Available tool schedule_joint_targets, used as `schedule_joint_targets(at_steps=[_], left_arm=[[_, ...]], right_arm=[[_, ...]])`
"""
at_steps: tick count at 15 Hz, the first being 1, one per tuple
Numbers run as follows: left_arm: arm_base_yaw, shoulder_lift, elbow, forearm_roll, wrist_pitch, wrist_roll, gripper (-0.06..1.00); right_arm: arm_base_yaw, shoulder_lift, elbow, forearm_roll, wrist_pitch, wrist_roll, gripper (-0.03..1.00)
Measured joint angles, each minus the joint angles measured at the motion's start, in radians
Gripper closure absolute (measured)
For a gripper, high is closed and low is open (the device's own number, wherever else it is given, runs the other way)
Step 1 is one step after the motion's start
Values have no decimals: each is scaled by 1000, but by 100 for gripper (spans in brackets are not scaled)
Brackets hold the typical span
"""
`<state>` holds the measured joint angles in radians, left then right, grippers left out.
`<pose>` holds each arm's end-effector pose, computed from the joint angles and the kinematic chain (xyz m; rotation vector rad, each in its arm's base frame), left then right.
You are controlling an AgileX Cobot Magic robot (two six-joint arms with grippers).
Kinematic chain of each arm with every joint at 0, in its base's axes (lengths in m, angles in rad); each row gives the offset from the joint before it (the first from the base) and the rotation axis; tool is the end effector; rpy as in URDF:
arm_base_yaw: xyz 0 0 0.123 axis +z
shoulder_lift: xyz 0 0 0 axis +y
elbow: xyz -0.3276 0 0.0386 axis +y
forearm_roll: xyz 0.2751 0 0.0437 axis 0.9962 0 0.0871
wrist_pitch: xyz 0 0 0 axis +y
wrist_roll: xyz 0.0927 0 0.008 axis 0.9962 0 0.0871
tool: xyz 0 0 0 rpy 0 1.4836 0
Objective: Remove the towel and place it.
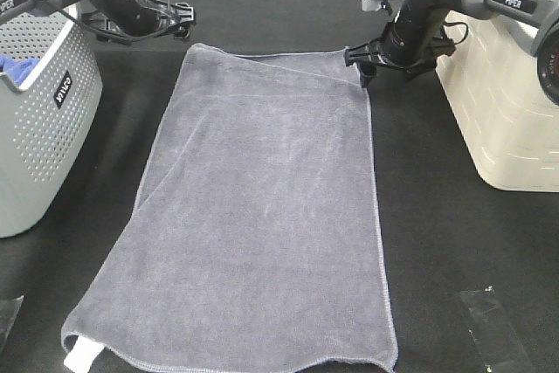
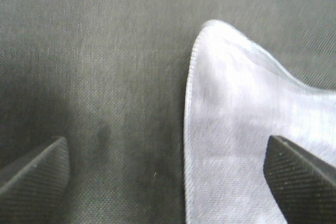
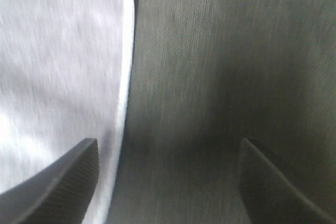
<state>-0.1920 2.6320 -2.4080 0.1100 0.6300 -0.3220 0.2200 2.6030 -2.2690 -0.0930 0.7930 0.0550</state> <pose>0.6389 -0.1181 0.1663 -0.0802 2.3354 -0.1364 0.6087 0.1298 0.1290 -0.2759 2.5901 -0.0114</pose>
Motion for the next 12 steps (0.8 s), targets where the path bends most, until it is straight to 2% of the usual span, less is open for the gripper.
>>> schedule_joint_targets(at_steps=[2, 3, 4, 7, 9, 12], left_arm=[[-9, -24, 0, -2, 0, 5, 12], [-18, -62, 0, -3, 1, 20, 13], [-18, -62, 0, -3, 1, 20, 13], [-42, -161, -7, -5, 39, 39, 15], [-57, -219, -7, -5, 127, 82, 15], [-69, -336, -7, 4, 409, 111, 16]], right_arm=[[0, -7, 0, 25, 36, -35, 27], [0, -30, 0, 93, 72, -79, 27], [0, -30, 0, 93, 72, -79, 27], [0, -101, 0, 213, 155, -145, 27], [12, -159, -1, 227, 220, -157, 27], [49, -271, 0, 228, 370, -144, 27]])
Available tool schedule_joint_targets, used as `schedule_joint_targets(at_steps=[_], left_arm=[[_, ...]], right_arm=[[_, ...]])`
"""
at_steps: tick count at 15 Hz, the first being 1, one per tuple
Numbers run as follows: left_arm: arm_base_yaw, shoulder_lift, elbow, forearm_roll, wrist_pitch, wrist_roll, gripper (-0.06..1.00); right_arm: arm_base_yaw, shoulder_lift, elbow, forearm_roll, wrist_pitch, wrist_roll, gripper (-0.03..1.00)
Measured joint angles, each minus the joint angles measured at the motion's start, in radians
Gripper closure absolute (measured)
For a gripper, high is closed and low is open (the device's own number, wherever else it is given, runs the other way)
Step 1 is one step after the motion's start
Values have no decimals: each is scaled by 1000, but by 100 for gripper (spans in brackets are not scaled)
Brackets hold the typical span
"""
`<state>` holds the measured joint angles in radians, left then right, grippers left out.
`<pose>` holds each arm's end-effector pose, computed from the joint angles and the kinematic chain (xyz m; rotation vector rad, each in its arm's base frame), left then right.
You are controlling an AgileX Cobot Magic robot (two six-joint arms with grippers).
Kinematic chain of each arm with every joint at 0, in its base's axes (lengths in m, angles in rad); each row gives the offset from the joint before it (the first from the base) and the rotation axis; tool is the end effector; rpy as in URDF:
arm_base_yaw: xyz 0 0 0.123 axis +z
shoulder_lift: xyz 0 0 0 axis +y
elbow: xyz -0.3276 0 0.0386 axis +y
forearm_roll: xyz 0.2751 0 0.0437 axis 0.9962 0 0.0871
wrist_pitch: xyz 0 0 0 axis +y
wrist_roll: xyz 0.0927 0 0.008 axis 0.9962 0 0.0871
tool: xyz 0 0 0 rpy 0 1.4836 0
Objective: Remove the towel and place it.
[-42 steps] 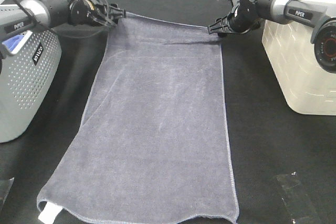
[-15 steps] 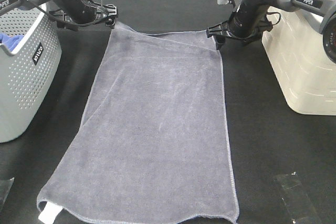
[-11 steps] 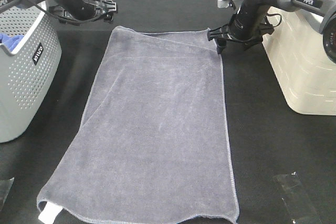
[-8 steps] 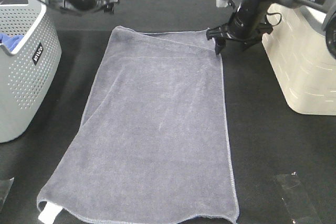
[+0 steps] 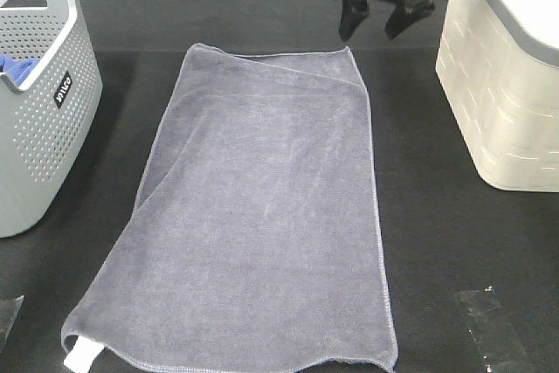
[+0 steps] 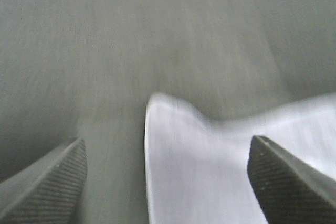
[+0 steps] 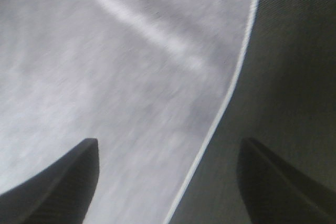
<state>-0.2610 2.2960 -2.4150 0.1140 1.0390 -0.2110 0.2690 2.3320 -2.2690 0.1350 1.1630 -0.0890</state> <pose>0.5594 -0.1400 0.3502 0.0837 2.3954 -0.0760 0.5465 0.1626 0.2761 -0.4480 2.6770 0.2372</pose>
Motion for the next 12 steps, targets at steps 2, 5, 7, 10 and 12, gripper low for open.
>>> schedule_joint_targets(at_steps=[2, 5, 7, 10, 12], left_arm=[[0, -75, 0, 4, 135, 2, 16], [0, -189, -1, 6, 172, 40, 16], [0, -260, -1, 8, 173, 60, 16], [0, -395, 107, 18, 174, 94, 16], [0, -521, 281, 25, 174, 95, 16]], right_arm=[[12, -80, 0, -12, 45, 42, 27], [17, -209, 0, -28, 48, 145, 27], [17, -296, 0, -33, 49, 155, 27], [17, -430, 47, -55, 49, 144, 27], [17, -547, 176, -71, 49, 139, 27]])
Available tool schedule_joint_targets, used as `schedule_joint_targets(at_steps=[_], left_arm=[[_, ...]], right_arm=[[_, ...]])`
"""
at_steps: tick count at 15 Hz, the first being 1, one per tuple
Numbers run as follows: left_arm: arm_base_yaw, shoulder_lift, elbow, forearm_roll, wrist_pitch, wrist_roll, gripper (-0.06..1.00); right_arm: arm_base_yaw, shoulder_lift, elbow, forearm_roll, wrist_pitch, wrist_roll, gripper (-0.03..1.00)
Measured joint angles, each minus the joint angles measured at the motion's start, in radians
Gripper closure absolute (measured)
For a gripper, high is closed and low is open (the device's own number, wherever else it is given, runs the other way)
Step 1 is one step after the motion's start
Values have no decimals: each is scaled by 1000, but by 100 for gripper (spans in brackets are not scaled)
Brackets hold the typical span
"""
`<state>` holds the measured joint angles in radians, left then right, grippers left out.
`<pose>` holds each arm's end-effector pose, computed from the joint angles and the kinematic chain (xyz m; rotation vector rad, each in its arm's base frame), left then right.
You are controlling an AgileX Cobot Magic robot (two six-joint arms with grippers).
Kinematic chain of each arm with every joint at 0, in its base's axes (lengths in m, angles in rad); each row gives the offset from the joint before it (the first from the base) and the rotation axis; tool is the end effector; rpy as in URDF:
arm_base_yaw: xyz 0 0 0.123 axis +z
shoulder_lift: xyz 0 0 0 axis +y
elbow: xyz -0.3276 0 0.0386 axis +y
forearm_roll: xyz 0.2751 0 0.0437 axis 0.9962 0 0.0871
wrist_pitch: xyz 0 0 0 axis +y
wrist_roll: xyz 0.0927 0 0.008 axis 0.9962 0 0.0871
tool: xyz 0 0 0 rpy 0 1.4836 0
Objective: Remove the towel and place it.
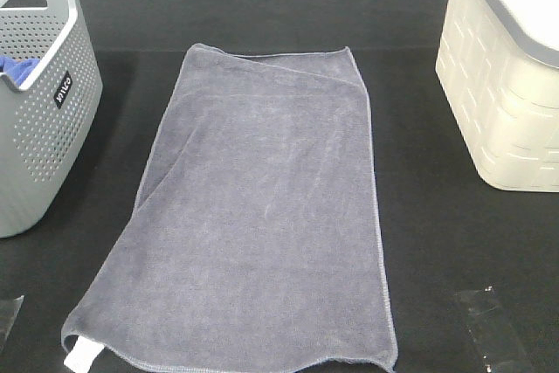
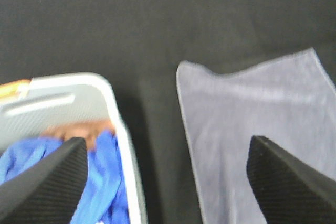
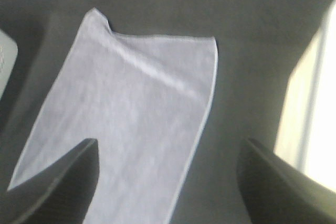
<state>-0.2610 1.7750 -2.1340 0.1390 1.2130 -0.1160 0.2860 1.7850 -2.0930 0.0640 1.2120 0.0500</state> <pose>0.4021 -0.0949 0.5097 0.1608 2.3208 -0.0127 0.4012 0.1238 0.4922 -0.2839 2.3817 0.2402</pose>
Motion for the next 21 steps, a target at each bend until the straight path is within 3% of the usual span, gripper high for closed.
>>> schedule_joint_targets(at_steps=[2, 3, 6, 10, 14, 15, 19, 21], left_arm=[[0, -177, 277, 6, 1, -13, 16], [0, -218, 335, 6, 1, -20, 16], [0, -478, 702, 7, 3, -42, 16], [0, -756, 1077, 4, 6, -45, 16], [0, -1064, 1348, -12, -3, -44, 16], [0, -1064, 1348, -12, -3, -44, 16], [0, -1353, 1559, -178, -74, 153, 16], [0, -1412, 1594, -265, -115, 260, 16]], right_arm=[[0, -151, 220, -34, 0, -8, 27], [0, -184, 271, -43, 0, -9, 27], [0, -375, 575, -89, 3, -10, 27], [0, -558, 891, -93, 7, 6, 27], [0, -725, 1173, -94, 5, 16, 27], [0, -725, 1173, -94, 5, 16, 27], [0, -951, 1432, -99, -116, 16, 27], [0, -1057, 1513, -106, -174, 16, 27]])
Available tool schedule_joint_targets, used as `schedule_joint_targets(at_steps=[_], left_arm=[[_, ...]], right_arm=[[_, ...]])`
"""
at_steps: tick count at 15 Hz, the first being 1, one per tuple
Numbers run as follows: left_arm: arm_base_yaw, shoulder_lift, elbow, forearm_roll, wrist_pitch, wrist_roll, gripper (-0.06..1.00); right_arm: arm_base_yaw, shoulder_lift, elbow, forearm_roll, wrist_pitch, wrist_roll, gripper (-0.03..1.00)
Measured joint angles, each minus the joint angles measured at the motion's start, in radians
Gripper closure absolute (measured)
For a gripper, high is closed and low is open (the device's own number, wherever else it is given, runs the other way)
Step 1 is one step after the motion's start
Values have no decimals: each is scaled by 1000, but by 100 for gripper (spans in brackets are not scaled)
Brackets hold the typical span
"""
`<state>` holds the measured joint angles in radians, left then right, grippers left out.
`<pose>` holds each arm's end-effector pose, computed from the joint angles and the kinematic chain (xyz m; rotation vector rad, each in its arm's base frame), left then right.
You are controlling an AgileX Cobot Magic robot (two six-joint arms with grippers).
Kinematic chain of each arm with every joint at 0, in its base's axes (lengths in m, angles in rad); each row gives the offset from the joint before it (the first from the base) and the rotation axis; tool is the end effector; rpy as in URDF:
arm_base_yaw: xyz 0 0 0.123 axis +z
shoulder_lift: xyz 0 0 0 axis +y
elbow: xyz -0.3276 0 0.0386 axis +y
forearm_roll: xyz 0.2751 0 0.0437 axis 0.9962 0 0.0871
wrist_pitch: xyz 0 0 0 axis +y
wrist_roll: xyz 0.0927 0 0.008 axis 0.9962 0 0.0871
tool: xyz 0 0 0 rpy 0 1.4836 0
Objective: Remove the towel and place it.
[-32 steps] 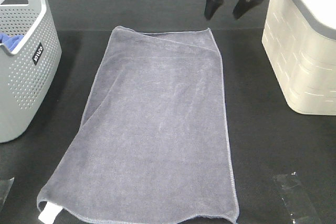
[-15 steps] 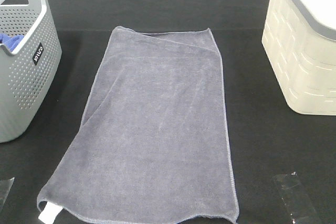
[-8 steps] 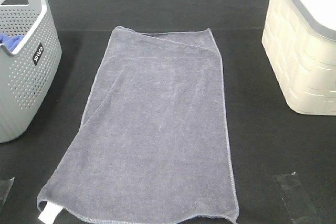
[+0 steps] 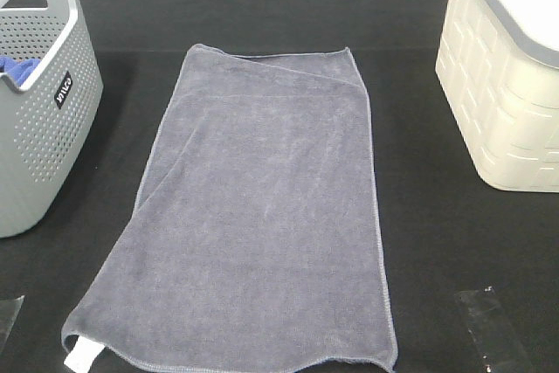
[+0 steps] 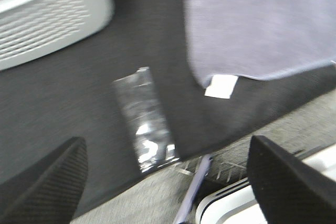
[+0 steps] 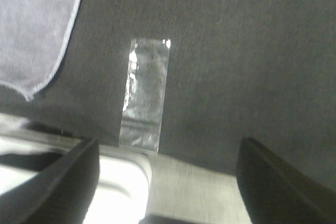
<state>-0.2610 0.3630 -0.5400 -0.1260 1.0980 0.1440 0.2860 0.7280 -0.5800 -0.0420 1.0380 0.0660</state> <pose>0.0290 -0.0185 0.2985 0.4672 2.3598 -0.2158 0.0987 0.0255 0.2896 -0.3098 2.6512 0.0581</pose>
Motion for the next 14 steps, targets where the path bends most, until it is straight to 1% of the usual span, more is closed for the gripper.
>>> schedule_joint_targets(at_steps=[1, 2, 4, 6, 10, 14], left_arm=[[0, -12, 8, -38, -35, 46, 16], [0, -13, 16, -44, -37, 56, 16], [0, -13, 21, -45, -37, 61, 16], [0, -13, 21, -48, -37, 61, 16], [0, -13, 21, -48, -37, 61, 16], [0, -13, 21, -49, -37, 61, 16]], right_arm=[[0, -61, 34, -2, -18, 0, 27], [0, -136, 44, -3, -26, 0, 27], [0, -219, 44, -6, -31, 0, 27], [0, -285, 53, -10, -4, 0, 27], [0, -318, 73, -2, 20, -22, 27], [0, -318, 76, 9, 21, -34, 27]])
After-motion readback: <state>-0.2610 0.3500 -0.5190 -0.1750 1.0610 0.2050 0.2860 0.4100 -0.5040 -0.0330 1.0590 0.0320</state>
